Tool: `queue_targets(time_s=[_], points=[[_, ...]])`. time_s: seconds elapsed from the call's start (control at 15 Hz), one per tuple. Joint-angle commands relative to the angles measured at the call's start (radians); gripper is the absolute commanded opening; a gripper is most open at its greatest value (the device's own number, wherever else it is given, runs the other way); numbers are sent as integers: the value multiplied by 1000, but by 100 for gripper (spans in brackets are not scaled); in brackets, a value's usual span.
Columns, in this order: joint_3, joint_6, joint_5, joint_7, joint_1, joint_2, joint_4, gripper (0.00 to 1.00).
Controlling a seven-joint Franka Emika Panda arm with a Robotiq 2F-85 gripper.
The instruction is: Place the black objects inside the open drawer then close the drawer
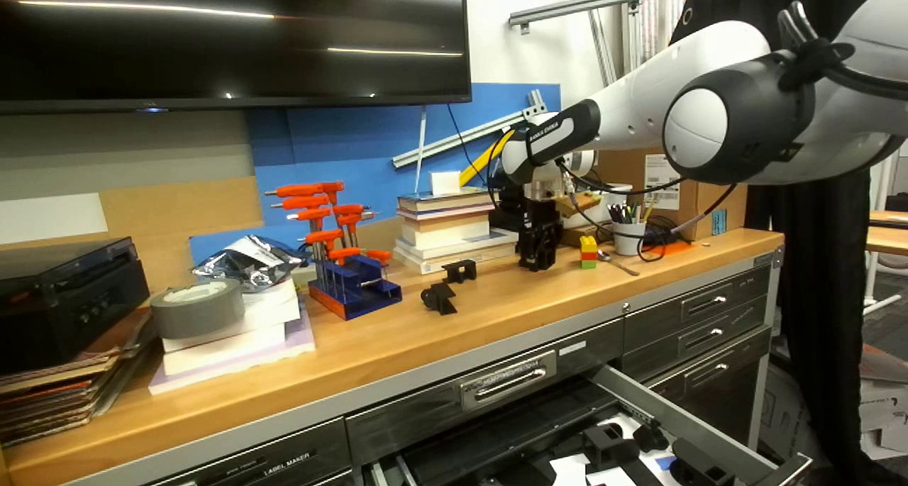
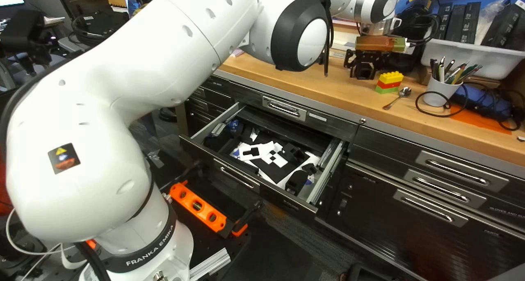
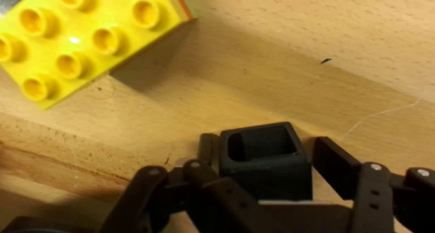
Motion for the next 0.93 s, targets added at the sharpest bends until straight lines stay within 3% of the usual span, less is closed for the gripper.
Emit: queue_targets(time_s=[0.0, 0.2, 0.67, 0.87], points=[[15, -75, 29, 5, -10, 2, 47, 45], [15, -94, 37, 8, -11, 8, 61, 25], [6, -225, 38, 101, -8, -6, 68, 25], [22, -250, 49, 167, 13, -102, -56, 25]])
